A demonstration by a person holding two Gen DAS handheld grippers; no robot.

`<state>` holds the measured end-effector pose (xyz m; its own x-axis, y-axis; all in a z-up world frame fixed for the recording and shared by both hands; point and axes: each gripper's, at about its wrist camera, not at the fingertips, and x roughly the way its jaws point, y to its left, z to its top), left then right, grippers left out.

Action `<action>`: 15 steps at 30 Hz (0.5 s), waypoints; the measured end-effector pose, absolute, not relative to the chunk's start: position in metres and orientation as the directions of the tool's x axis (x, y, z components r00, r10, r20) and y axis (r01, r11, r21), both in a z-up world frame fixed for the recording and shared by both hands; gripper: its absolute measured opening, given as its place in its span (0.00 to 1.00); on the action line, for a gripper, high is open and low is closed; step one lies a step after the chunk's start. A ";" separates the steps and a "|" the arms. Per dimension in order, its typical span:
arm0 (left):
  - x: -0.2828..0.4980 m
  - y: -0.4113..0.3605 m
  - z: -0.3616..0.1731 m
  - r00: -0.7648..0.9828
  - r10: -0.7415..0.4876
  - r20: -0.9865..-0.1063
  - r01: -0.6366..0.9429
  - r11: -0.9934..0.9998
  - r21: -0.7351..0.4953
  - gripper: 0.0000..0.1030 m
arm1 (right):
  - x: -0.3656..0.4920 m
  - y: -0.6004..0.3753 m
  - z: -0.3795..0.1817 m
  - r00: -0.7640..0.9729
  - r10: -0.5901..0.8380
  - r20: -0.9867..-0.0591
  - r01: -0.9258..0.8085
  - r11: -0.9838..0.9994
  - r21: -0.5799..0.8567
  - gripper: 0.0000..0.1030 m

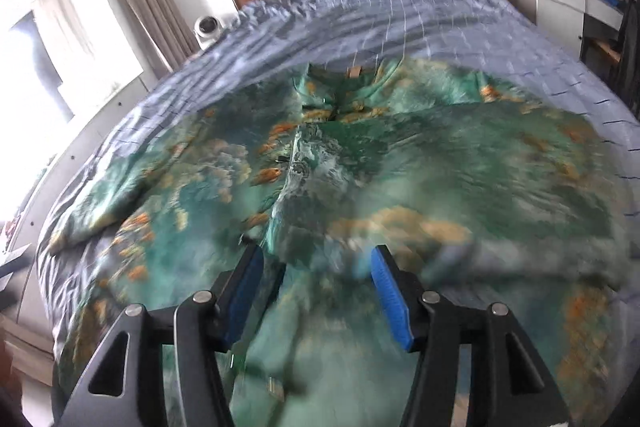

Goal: Fold large clothes

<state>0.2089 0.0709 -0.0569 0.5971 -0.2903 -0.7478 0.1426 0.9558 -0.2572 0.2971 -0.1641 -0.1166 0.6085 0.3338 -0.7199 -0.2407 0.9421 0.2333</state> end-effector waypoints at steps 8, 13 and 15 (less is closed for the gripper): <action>0.339 -0.029 -0.115 0.392 -0.392 -0.833 0.210 0.919 -0.333 0.83 | 0.219 -0.233 -0.077 0.670 0.300 -0.679 -0.228 0.954 0.196 0.56; 0.367 -0.058 -0.140 0.302 -0.397 -0.867 0.201 0.915 -0.349 0.32 | 0.188 -0.270 -0.061 0.708 0.237 -0.666 -0.216 0.970 0.115 0.56; 0.371 -0.068 -0.140 0.311 -0.361 -0.879 0.202 0.929 -0.310 0.12 | 0.184 -0.283 -0.059 0.711 0.223 -0.667 -0.205 0.973 0.107 0.56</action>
